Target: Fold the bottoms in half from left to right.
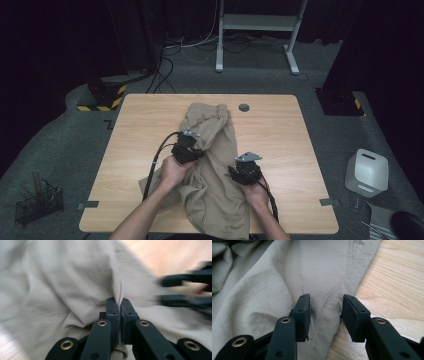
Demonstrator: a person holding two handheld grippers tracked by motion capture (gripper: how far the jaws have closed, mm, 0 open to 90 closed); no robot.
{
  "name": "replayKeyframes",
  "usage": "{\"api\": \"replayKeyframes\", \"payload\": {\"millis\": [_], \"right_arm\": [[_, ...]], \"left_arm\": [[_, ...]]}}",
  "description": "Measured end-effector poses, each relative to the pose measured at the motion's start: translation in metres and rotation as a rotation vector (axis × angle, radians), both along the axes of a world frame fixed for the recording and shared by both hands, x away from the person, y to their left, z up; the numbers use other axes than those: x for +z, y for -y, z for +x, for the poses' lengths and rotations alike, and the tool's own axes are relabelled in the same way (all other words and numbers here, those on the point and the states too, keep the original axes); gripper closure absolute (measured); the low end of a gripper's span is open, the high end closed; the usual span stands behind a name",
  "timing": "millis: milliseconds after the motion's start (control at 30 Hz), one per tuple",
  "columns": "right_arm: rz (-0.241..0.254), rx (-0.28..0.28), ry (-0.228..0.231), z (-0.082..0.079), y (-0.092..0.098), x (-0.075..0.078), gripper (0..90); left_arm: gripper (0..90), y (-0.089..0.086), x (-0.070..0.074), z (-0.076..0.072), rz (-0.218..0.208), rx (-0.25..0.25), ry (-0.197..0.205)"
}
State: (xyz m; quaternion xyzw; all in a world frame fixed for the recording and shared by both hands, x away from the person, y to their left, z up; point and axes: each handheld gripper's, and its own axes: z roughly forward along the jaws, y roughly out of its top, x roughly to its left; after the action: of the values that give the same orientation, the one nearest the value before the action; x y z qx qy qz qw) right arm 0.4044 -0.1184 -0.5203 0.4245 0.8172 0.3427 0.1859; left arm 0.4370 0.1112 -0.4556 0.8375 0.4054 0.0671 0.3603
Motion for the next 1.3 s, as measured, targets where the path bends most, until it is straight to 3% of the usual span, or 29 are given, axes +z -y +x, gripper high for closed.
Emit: {"api": "replayKeyframes", "payload": {"millis": [100, 200, 233, 300, 367, 500, 567, 667, 733, 833, 933, 1067, 1100, 1133, 1200, 1233, 1300], "right_arm": [[-0.002, -0.006, 0.0, 0.0, 0.0, 0.0, 58.1], [-0.001, -0.004, -0.003, -0.001, 0.0, 0.0, 57.6], [0.001, -0.004, -0.01, -0.001, 0.0, 0.001, 56.5], [0.021, -0.007, -0.042, -0.001, 0.002, 0.003, 51.4], [0.049, -0.016, -0.04, -0.006, 0.004, 0.007, 49.7], [0.092, -0.009, -0.011, -0.02, 0.007, 0.016, 47.6], [0.1, 0.005, -0.009, -0.026, 0.007, 0.019, 47.4], [0.09, 0.019, -0.025, -0.034, 0.006, 0.017, 47.2], [0.089, 0.025, -0.04, -0.04, 0.006, 0.013, 47.4], [0.028, 0.032, -0.051, -0.046, 0.001, 0.004, 49.4], [-0.023, 0.029, 0.001, -0.046, -0.002, 0.001, 54.0], [-0.013, 0.025, 0.026, -0.031, -0.003, -0.001, 56.3], [-0.013, 0.025, 0.026, -0.031, -0.003, -0.001, 56.3], [-0.008, 0.008, 0.031, -0.016, -0.006, -0.002, 57.1], [-0.01, 0.003, 0.027, -0.01, -0.008, -0.001, 57.5], [-0.013, -0.002, 0.02, -0.007, -0.009, -0.001, 57.5], [-0.025, 0.001, 0.012, -0.003, -0.011, 0.001, 57.5]], "left_arm": [[84.3, 0.019, -0.007, -0.006, 0.018, -0.059, -0.029], [69.0, 0.025, -0.017, -0.005, 0.03, -0.057, -0.051], [63.6, 0.023, -0.017, -0.006, 0.029, -0.051, -0.04], [54.5, 0.015, -0.011, -0.013, 0.021, -0.035, -0.008], [48.6, 0.002, -0.003, -0.022, 0.014, -0.009, 0.012], [43.5, -0.027, 0.004, -0.043, -0.023, 0.053, -0.011], [42.7, -0.036, 0.002, -0.054, 0.016, 0.062, -0.015], [43.1, -0.044, -0.008, -0.067, 0.049, 0.078, -0.035], [45.4, -0.045, -0.017, -0.074, 0.088, 0.089, -0.022], [49.3, -0.045, -0.032, -0.075, 0.111, 0.109, -0.029], [55.0, -0.043, -0.046, -0.067, 0.141, 0.118, -0.031], [65.6, -0.045, -0.049, -0.05, 0.174, 0.147, 0.035], [68.9, -0.045, -0.049, -0.05, 0.174, 0.147, 0.035], [75.2, -0.05, -0.047, -0.036, 0.165, 0.176, 0.012], [80.9, -0.054, -0.043, -0.028, 0.174, 0.187, 0.013], [83.5, -0.058, -0.038, -0.027, 0.166, 0.197, 0.028], [85.7, -0.065, -0.024, -0.03, 0.112, 0.209, 0.058]]}}
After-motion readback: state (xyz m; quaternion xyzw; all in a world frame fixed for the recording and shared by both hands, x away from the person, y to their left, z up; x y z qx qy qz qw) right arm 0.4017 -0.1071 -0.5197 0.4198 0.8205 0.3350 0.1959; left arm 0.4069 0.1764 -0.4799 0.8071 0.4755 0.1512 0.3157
